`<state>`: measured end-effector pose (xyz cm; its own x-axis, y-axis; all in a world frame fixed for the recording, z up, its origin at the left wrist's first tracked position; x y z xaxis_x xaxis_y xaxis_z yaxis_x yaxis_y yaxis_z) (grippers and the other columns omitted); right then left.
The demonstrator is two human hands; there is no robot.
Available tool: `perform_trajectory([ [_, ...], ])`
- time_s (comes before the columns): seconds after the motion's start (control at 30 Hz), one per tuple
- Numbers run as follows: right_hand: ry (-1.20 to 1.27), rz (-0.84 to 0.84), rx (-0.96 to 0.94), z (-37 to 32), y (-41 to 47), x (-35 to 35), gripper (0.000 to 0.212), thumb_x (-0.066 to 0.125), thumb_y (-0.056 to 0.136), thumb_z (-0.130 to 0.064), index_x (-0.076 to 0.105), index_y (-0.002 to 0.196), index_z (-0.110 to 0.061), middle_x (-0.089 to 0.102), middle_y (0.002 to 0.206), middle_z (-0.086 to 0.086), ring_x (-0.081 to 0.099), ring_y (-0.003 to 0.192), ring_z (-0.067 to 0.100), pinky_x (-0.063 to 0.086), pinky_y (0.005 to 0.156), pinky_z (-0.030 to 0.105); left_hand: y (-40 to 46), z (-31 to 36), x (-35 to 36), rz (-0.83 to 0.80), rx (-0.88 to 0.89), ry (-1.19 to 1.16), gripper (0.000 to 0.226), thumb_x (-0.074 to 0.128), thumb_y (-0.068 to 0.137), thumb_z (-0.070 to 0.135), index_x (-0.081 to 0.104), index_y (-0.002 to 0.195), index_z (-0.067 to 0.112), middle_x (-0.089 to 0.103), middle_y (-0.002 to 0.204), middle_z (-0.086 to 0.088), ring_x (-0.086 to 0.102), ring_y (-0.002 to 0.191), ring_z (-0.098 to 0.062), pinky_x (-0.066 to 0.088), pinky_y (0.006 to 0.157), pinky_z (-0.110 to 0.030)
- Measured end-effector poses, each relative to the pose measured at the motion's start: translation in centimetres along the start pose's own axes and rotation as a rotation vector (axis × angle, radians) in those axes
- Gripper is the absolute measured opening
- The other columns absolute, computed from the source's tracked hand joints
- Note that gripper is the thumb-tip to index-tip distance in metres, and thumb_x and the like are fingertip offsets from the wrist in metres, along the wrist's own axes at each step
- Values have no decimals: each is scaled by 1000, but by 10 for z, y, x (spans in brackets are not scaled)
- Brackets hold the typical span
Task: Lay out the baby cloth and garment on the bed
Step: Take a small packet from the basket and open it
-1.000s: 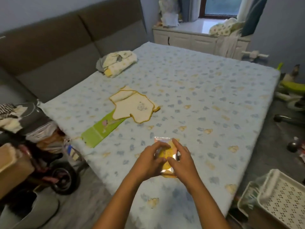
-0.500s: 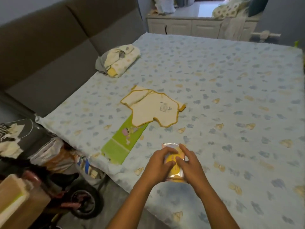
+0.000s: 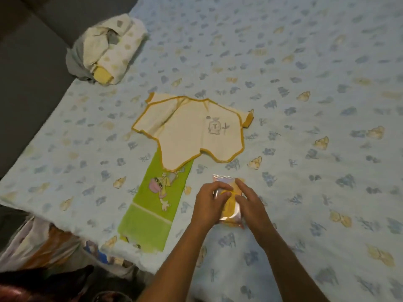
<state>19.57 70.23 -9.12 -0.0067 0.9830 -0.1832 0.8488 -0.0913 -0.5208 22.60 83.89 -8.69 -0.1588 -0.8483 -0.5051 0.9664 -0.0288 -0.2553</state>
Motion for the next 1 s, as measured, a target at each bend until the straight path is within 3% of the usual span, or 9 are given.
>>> perform_trajectory([
  [0.13, -21, 64, 47, 24, 54, 19, 46, 39, 101, -19, 38, 147, -23, 42, 150, 7, 41, 134, 21, 29, 105, 26, 54, -39, 18, -39, -14, 33, 11, 68, 83, 24, 73, 85, 33, 67, 92, 17, 59, 89, -2, 50, 79, -29],
  [0.27, 27, 125, 84, 53, 104, 25, 45, 39, 101, -25, 40, 147, -25, 42, 151, 5, 41, 136, 22, 35, 113, 47, 106, -75, 45, -113, 35, 74, 8, 68, 84, 22, 74, 82, 27, 68, 88, 14, 56, 83, 0, 45, 77, -22],
  [0.37, -32, 180, 88, 75, 138, 26, 45, 38, 101, -18, 41, 146, -19, 42, 150, 5, 39, 136, 19, 30, 115, 35, 136, -92, 65, -161, 118, 96, 8, 69, 82, 18, 73, 79, 24, 61, 76, 19, 54, 78, 9, 38, 72, -8],
  [0.4, -45, 188, 95, 83, 145, 27, 46, 38, 101, -15, 40, 147, -18, 42, 151, 5, 38, 137, 18, 29, 114, 31, 141, -97, 70, -174, 136, 111, 7, 69, 83, 17, 74, 80, 23, 61, 77, 18, 53, 78, 6, 39, 73, -11],
  [0.53, -90, 188, 84, 100, 163, 34, 51, 37, 98, -11, 36, 148, -19, 37, 154, 4, 34, 140, 19, 25, 118, 40, 152, -113, 79, -177, 159, 143, 4, 72, 82, 19, 75, 84, 21, 64, 91, -1, 53, 91, -16, 44, 83, -34],
  [0.63, -118, 204, 94, 104, 168, 37, 50, 35, 98, -14, 38, 148, -22, 38, 154, 5, 34, 141, 22, 24, 118, 44, 147, -118, 73, -147, 128, 137, 7, 73, 82, 19, 73, 83, 26, 54, 114, -5, 45, 109, -21, 37, 91, -27],
  [0.73, -123, 249, 113, 105, 165, 40, 47, 37, 99, -15, 42, 146, -21, 42, 152, 7, 37, 140, 23, 24, 119, 42, 136, -115, 63, -110, 177, 184, 10, 75, 80, 17, 73, 79, 27, 50, 125, -4, 37, 116, -20, 23, 87, -13],
  [0.9, -186, 281, 111, 99, 161, 41, 45, 37, 101, -18, 43, 145, -19, 46, 149, 8, 39, 137, 27, 24, 116, 36, 113, -116, 48, -67, 261, 207, 8, 76, 80, 18, 75, 77, 26, 50, 131, -2, 29, 119, -14, 32, 96, -31],
  [1.0, -260, 303, 56, 93, 158, 42, 46, 38, 101, -15, 40, 147, -14, 47, 147, 9, 41, 135, 24, 25, 113, 35, 101, -119, 42, -56, 305, 212, 10, 78, 78, 16, 75, 78, 25, 54, 124, -1, 33, 115, -15, 34, 93, -27],
])
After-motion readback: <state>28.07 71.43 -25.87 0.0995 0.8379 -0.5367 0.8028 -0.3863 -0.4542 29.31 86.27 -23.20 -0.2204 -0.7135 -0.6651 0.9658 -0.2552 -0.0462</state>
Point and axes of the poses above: each hand's wrist, its own y-axis towards the middle knuckle, its own x-axis out of the palm, z = x × y, the point moved 5 cm from there along y, towards the middle knuckle
